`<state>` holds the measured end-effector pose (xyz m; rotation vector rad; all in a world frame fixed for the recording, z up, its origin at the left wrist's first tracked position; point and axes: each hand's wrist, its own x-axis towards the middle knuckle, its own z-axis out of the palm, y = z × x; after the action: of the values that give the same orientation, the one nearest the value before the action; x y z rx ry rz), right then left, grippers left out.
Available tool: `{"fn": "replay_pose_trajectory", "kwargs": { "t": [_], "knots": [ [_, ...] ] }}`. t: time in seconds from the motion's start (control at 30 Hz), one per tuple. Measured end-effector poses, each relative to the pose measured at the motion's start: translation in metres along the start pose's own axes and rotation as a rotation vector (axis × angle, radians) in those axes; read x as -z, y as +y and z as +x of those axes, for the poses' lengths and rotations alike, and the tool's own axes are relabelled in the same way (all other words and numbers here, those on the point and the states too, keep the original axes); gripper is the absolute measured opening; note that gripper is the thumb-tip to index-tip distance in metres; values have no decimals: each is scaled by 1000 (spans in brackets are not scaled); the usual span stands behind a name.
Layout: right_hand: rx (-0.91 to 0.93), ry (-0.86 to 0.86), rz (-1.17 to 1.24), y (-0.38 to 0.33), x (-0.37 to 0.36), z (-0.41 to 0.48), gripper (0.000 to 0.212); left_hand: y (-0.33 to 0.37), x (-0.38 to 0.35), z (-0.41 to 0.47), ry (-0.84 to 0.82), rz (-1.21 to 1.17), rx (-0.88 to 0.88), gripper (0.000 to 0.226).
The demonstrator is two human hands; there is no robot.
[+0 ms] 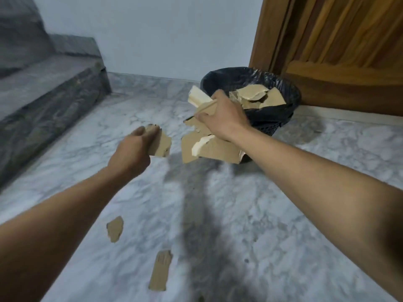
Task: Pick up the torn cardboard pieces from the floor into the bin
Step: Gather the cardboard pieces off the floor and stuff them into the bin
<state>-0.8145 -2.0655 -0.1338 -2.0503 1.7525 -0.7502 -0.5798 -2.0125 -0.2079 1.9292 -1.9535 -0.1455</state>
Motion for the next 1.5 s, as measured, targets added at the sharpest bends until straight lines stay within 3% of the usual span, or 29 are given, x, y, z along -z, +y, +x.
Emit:
{"fn": "replay_pose_trajectory", "kwargs": {
  "t": [0.2, 0.3, 0.4, 0.47, 0.57, 0.7, 0.87, 0.97, 1.17, 1.27, 1.37, 1.5],
  "knots": [
    [-189, 261, 72, 14, 87, 62, 51, 89, 57, 100, 214, -90, -183, 66],
    [-304, 395, 149, 38, 106, 87, 50, 144, 61, 132, 227, -159, -252, 53],
    [-417, 450, 250, 62, 116, 104, 62, 184, 50, 160, 174, -198, -263, 60],
    [-457, 465, 319, 71, 117, 112, 65, 201, 39, 175, 141, -202, -240, 61],
    [-464, 406, 480, 84, 112, 126, 72, 214, 21, 194, 19, -208, -121, 79],
    [-455, 271, 414, 99, 101, 129, 60, 213, 7, 197, -134, -281, -60, 89],
    [-335, 221, 209, 102, 83, 107, 47, 186, -4, 174, -76, -317, -63, 70],
    [-223, 166, 40, 91, 67, 89, 57, 167, -8, 157, -42, -280, -73, 62],
    [162, 147, -200, 50, 14, 31, 46, 124, -7, 101, 96, -241, -124, 47],
    [266, 91, -317, 36, -24, 1, 56, 76, -25, 58, 91, -212, -51, 50],
    [368, -57, -317, 18, -70, -35, 64, 16, -50, 9, 42, -161, 53, 52],
    [482, -460, -238, 7, -140, -104, 66, -55, -81, -65, -85, -49, 180, 53]
  ]
}}
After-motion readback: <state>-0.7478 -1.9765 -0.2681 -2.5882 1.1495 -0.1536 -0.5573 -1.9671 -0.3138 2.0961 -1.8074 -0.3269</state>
